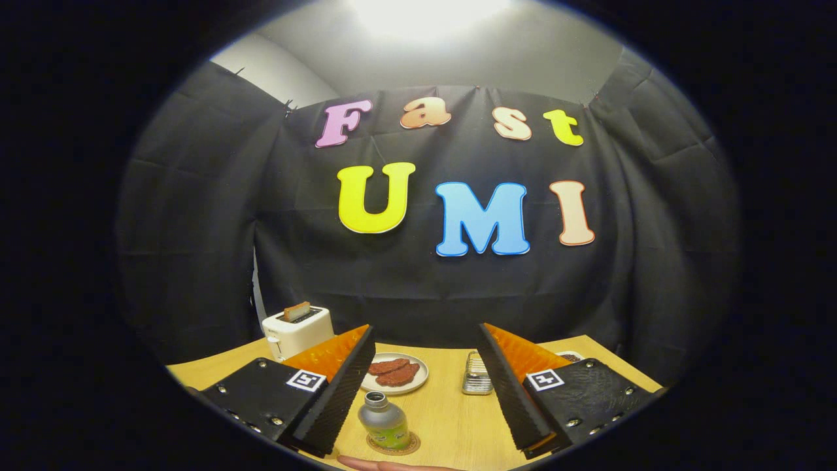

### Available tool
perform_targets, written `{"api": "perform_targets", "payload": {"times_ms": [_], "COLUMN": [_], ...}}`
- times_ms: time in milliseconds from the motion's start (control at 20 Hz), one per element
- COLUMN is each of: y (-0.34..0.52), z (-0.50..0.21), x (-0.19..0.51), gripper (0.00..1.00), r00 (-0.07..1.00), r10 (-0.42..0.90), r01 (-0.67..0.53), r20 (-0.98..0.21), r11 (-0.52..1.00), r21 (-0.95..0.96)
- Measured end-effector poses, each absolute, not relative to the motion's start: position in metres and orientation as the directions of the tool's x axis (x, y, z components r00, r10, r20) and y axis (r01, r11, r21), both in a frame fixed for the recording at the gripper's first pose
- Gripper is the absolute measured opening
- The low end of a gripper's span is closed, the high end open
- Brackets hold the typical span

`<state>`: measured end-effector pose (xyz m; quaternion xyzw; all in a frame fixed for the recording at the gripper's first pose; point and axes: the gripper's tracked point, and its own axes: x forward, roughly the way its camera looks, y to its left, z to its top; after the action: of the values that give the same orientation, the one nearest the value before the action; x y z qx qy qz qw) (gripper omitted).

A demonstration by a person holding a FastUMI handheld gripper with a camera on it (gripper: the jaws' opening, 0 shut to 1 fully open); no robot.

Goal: Take the bottle from table, then pour the juice into the cup, finally place the bottle on the coaster

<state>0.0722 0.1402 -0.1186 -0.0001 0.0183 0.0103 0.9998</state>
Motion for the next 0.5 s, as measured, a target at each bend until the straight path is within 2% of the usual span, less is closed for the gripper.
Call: {"api": "perform_targets", "payload": {"times_ms": [300,500], "y": [0.098,0.083], "z": [-0.061,-0.055], "x": [0.042,0.020], "gripper": [0.96,0.96], "r00": [0.999,0.999], "r10": [-0.048,-0.053], "r01": [0.048,0.053], "r20": [0.014,0.008], "r11": [0.997,0.998], "r21": [-0.065,-0.043]}}
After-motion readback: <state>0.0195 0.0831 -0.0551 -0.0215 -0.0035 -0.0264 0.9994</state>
